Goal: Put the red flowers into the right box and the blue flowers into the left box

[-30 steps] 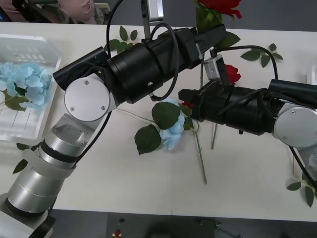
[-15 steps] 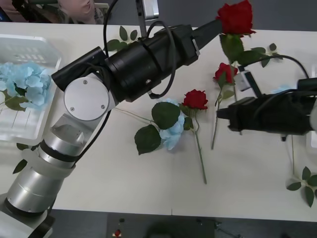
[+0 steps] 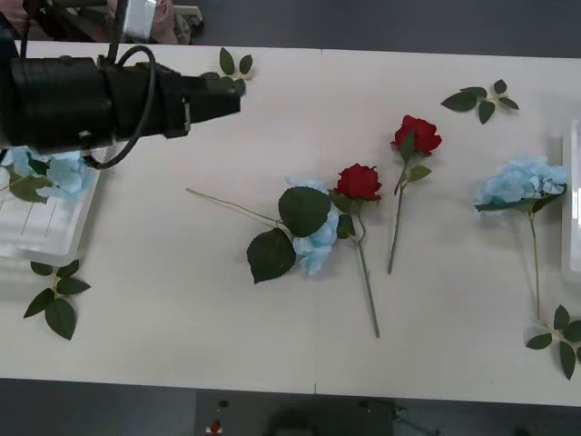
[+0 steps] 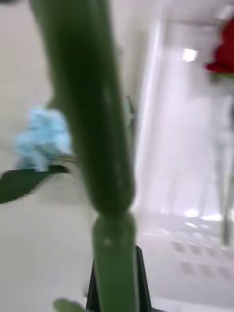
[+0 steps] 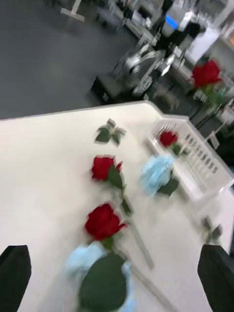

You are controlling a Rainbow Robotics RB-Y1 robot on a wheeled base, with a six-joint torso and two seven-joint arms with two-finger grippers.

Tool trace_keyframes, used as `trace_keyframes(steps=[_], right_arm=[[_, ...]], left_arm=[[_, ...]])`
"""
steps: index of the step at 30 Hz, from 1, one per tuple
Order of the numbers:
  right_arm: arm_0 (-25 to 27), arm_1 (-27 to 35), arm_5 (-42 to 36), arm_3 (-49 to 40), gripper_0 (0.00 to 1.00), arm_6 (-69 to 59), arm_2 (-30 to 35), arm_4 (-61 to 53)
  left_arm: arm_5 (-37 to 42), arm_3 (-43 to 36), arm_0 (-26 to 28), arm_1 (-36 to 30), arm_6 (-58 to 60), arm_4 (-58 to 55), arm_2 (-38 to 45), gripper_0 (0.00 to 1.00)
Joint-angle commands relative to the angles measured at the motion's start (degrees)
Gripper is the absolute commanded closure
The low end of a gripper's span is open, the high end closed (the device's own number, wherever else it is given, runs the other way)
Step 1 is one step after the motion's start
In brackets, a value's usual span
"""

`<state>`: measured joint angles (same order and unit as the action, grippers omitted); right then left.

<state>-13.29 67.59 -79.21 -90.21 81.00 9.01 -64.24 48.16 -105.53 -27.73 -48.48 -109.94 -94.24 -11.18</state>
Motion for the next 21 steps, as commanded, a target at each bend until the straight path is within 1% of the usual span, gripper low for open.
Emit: trace_keyframes(steps=[1,3,6,8,11,15,21], right_arm=[[-1.82,1.23,0.2,4.96,1.0,0.21,-1.28,6.41],[-1.91,-0.18,1.78,6.37,1.0,0.74,-2.07,13.62],[-2.0,-3.6,4.59,7.86,1.0,0.92,-2.42,21.53],[-2.26,-6.68,7.23,10.15,1.0,0.48,-2.42,25.4],[-2.97,-9.58,11.27,14.01,1.0,0.48,-2.51,30.32],[-5.51,-11.6,12.15,18.85,1.0,0.39,-2.86,34.19],[-9.12,-12.04,17.69,26.14,1.0,-0.31,-6.9,36.29]], left_arm=[[0.36,0.67,-5.67,-3.99,-5.99,0.46,-8.68,0.0],[0.36,3.84,-9.27,-5.66,-10.65,0.46,-15.01,0.0],[-1.14,7.44,-12.61,-5.74,-16.54,0.55,-21.16,0.0],[-3.24,10.08,-14.9,-4.95,-20.05,0.9,-25.47,0.0],[-4.83,14.21,-18.41,-2.84,-24.8,1.96,-30.92,0.0],[-5.18,18.16,-22.9,-1.09,-31.39,4.68,-36.98,0.0],[-10.8,22.47,-28.35,0.76,-38.07,4.77,-46.92,0.0]])
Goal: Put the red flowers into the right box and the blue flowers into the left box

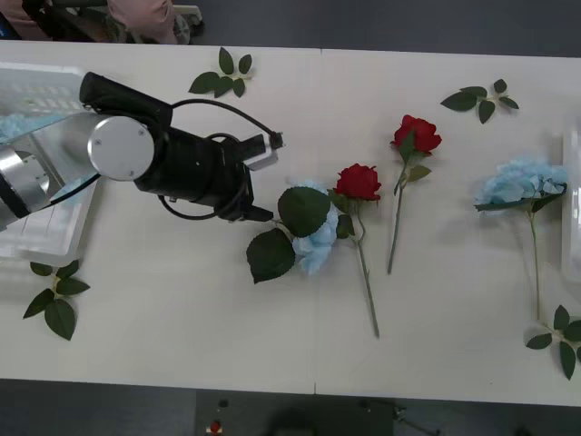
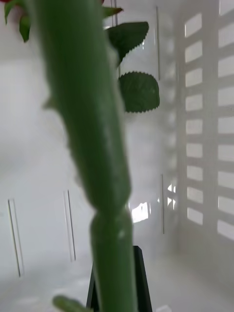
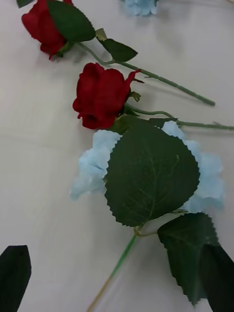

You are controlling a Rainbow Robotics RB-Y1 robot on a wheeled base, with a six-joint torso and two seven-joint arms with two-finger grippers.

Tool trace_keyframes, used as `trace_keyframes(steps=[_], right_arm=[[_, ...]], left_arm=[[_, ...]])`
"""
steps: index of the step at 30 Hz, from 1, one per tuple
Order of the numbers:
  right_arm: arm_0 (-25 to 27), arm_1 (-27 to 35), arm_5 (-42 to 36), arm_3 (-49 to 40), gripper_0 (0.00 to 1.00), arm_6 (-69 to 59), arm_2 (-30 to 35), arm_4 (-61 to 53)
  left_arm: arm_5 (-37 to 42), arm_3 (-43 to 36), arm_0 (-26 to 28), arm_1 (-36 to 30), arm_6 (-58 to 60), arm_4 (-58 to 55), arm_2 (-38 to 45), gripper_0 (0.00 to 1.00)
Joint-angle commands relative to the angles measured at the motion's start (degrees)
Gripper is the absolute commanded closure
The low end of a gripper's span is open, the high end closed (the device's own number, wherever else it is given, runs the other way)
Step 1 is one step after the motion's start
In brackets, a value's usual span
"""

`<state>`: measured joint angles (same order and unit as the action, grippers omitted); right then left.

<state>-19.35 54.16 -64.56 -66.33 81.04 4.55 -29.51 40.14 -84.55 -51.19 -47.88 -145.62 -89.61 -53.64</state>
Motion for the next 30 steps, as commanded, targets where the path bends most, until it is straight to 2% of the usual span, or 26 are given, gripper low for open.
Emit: trace_keyframes(steps=[1,8,19,20,21,22,23,25,27,28,29,30], right_arm=[[-3.67,1.39,4.27,3.75,1.0,-0.62,-2.88,2.0],[-7.01,1.39,8.75,13.16,1.0,-1.06,-2.96,2.88],[-7.19,1.39,14.03,21.15,0.99,-1.06,-3.75,-1.87],[-7.19,1.39,14.12,21.15,0.94,-1.15,-3.84,-2.04],[-7.19,1.39,14.55,21.24,0.65,-1.06,-4.11,-2.31],[-7.1,1.39,14.73,21.24,0.54,-1.15,-4.19,-2.4],[-7.1,1.39,15.08,21.24,0.39,-1.15,-4.46,-2.57],[-7.1,1.39,15.7,21.24,0.22,-0.54,-4.72,-2.84],[-7.1,1.39,15.96,21.24,0.16,-0.1,-4.81,-3.1],[-7.19,1.39,15.96,21.15,0.13,0.08,-4.81,-3.36],[-7.1,1.39,15.87,20.98,0.11,0.43,-4.81,-3.71],[-7.1,1.39,15.52,20.45,0.07,1.05,-4.81,-4.94]], left_arm=[[-3.49,2.38,-6.03,0.59,-3.79,0.22,-6.39,0.0],[-3.84,6.51,-9.28,2.0,-9.38,-0.13,-12.8,0.0],[-3.84,16.62,-12.89,9.21,-9.38,-1.01,-18.87,0.0],[-3.84,17.05,-13.06,9.47,-9.38,-1.1,-19.04,0.0],[-3.84,18.46,-13.68,10.61,-9.38,-1.27,-20.1,0.0],[-3.84,18.9,-13.94,10.96,-9.38,-1.27,-20.36,0.0],[-3.84,19.69,-14.29,11.4,-9.38,-1.27,-20.8,0.0],[-3.84,20.75,-14.82,12.37,-9.38,-1.27,-21.5,0.0],[-3.84,21.36,-15.08,12.99,-9.38,-1.18,-21.94,0.02],[-3.84,21.71,-15.17,13.16,-9.38,-1.1,-22.21,0.2],[-3.84,21.98,-15.17,13.34,-9.38,-1.1,-22.29,0.5],[-3.75,22.42,-15.17,13.51,-9.38,-1.01,-22.56,0.84]])
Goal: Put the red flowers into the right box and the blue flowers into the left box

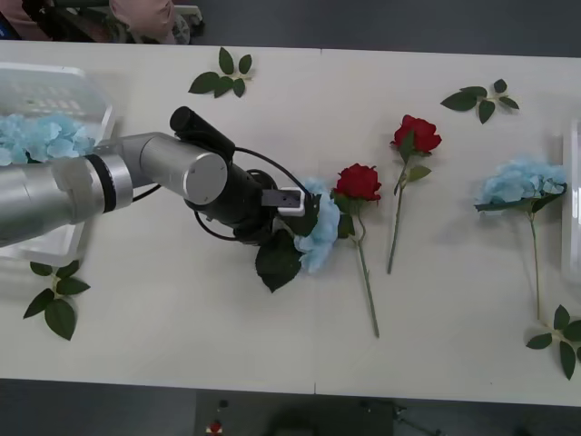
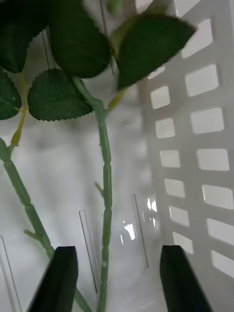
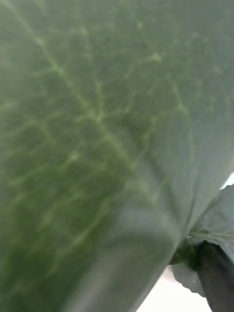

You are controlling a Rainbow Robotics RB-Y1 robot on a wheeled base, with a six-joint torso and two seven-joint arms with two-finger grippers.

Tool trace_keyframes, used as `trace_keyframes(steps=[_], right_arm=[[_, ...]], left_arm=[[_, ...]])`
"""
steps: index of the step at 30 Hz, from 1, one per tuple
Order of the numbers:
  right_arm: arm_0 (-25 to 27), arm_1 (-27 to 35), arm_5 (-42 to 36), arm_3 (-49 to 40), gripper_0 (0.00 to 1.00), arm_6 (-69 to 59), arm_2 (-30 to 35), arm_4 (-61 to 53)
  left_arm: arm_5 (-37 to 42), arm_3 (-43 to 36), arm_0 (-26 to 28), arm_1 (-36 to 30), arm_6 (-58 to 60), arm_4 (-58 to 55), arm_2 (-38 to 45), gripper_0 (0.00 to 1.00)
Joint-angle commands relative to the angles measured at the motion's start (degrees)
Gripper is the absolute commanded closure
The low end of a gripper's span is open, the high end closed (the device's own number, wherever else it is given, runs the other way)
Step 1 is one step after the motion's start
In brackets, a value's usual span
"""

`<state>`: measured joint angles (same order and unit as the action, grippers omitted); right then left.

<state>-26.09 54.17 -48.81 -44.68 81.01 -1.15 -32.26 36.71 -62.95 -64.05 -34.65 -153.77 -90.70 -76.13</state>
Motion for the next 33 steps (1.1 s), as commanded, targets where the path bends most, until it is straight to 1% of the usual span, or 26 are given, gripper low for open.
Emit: trace_keyframes(steps=[1,2,3,4,6,8,10,15,18,21,23,25,27,29,31,33], right_arm=[[-0.37,1.38,-0.94,-1.55,0.05,2.22,0.89,-3.33],[-0.37,1.55,-1.73,-2.17,0.03,3.54,0.97,-4.92],[-0.46,1.73,-2.78,-3.14,0.01,4.68,0.89,-6.5],[-0.37,1.73,-3.75,-3.93,0.0,5.47,0.97,-7.73],[-0.1,1.9,-8.32,-8.06,0.0,9.07,2.03,-14.14],[0.34,1.99,-11.4,-11.4,0.0,9.87,2.91,-17.92],[0.95,1.99,-16.23,-17.64,0.0,9.69,4.14,-20.91],[1.13,1.9,-23.7,-29.06,0.0,8.55,4.31,-23.28],[1.21,1.99,-26.07,-33.55,0.0,8.55,2.82,-23.2],[1.3,2.17,-26.25,-36.36,0.0,8.37,0.01,-22.67],[1.3,2.26,-24.49,-37.41,0.0,8.11,-2.81,-22.23],[1.3,2.26,-21.77,-37.41,0.0,7.67,-5.62,-21.61],[1.3,2.34,-18.95,-37.41,0.0,7.14,-8.52,-20.21],[1.21,2.34,-17.37,-37.15,0.0,6.61,-10.36,-18.1],[1.21,2.26,-15.79,-37.06,0.0,6.09,-12.39,-15.73],[1.21,2.26,-13.94,-37.06,0.0,4.15,-14.41,-14.5]], left_arm=[[-0.32,1.07,-2.31,0.46,-1.23,0.09,-0.25,0.9],[-0.32,1.16,-2.39,0.55,-1.23,0.09,-0.43,0.98],[-0.32,1.34,-2.48,0.64,-1.23,0.0,-0.78,1.0],[-0.32,1.42,-2.57,0.64,-1.23,-0.18,-1.04,1.0],[-0.32,1.6,-2.83,0.72,-1.23,-0.79,-1.74,1.0],[-0.32,1.78,-2.83,0.72,-1.23,-0.88,-1.83,1.0],[-0.32,1.95,-2.83,0.72,-1.23,-1.06,-1.83,1.0],[-0.23,2.3,-2.83,0.81,-1.23,-1.32,-1.83,1.0],[-0.14,2.57,-2.83,0.99,-1.23,-1.58,-1.83,1.0],[-0.14,2.66,-2.83,1.08,-1.23,-2.9,-1.83,1.0],[-0.14,2.66,-2.92,0.99,-1.23,-4.57,-1.48,1.0],[-0.05,1.78,-2.92,0.37,-1.23,-6.24,0.54,1.0],[1.61,-0.77,-2.83,-1.21,-1.23,-7.82,3.88,1.0],[3.28,-3.85,-2.92,-3.49,-1.23,-10.29,7.05,1.0],[4.87,-7.98,-2.92,-7.62,-1.23,-16.26,9.95,1.0],[6.36,-12.37,-2.83,-13.34,-1.23,-22.77,11.62,1.0]])
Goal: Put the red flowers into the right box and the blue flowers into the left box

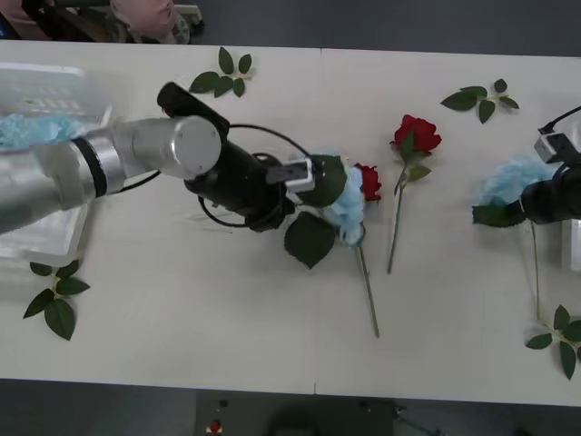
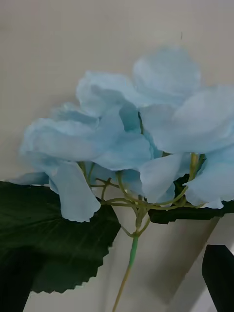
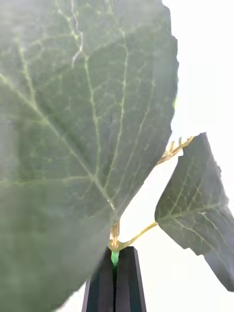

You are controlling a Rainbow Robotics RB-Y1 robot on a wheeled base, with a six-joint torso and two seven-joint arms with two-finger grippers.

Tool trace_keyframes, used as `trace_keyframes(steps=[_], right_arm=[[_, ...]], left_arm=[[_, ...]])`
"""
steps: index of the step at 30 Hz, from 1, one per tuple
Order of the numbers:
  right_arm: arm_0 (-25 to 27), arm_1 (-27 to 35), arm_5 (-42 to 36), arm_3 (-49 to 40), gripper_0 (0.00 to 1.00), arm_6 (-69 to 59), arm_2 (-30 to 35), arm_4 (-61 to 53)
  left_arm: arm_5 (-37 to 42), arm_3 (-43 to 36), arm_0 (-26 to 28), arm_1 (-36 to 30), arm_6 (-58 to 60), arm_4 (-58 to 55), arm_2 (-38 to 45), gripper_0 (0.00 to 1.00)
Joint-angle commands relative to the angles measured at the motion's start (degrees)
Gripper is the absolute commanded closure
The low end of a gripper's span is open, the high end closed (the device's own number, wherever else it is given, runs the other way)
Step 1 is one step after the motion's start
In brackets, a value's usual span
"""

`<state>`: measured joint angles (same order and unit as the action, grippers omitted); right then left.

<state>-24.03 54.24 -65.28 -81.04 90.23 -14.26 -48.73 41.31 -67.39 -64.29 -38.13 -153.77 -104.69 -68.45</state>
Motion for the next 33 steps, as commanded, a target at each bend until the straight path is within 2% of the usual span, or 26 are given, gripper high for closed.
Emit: trace_keyframes(steps=[1,2,5,7,9,12,15,23,27,33], right_arm=[[-0.84,2.19,3.49,-0.52,0.0,-6.21,-2.53,2.15],[-0.84,2.19,3.93,-0.52,0.0,-6.47,-2.97,2.32],[-0.93,2.01,6.04,-0.43,0.01,-6.82,-5.25,3.2],[-0.93,2.01,7.1,0.01,0.02,-7.0,-5.95,3.12],[-0.84,2.01,7.71,0.62,0.02,-7.0,-6.39,2.76],[-0.93,2.1,8.94,1.77,0.02,-7.26,-7.01,2.41],[-0.93,2.01,10.88,3.88,0.02,-7.44,-7.27,1.45],[-0.93,2.1,15.54,8.01,0.02,-7.61,-7.45,0.04],[-0.93,2.1,16.33,9.33,0.02,-7.79,-7.45,-0.49],[-0.93,2.1,17.56,10.91,0.03,-7.79,-7.45,-1.37]], left_arm=[[2.82,-10.83,-2.68,-13.99,-1.23,-13.0,4.55,1.0],[3.34,-12.24,-2.68,-16.19,-1.23,-15.02,4.73,1.0],[6.77,-19.71,-2.68,-29.9,-1.23,-25.04,4.73,1.0],[10.29,-21.73,-2.33,-38.16,-1.23,-27.94,4.73,1.0],[15.3,-20.24,-2.15,-43.96,-1.23,-28.2,4.73,1.0],[20.83,-15.05,-2.33,-47.83,-1.23,-25.65,4.64,1.0],[24.17,-7.4,-2.94,-48.8,-1.23,-19.59,4.64,1.0],[22.33,3.76,-3.29,-46.43,-1.23,-2.8,4.38,1.0],[19.51,6.75,-3.29,-45.11,-1.23,1.94,0.86,1.0],[15.3,6.66,-3.38,-44.14,-1.23,5.2,-7.05,1.0]])
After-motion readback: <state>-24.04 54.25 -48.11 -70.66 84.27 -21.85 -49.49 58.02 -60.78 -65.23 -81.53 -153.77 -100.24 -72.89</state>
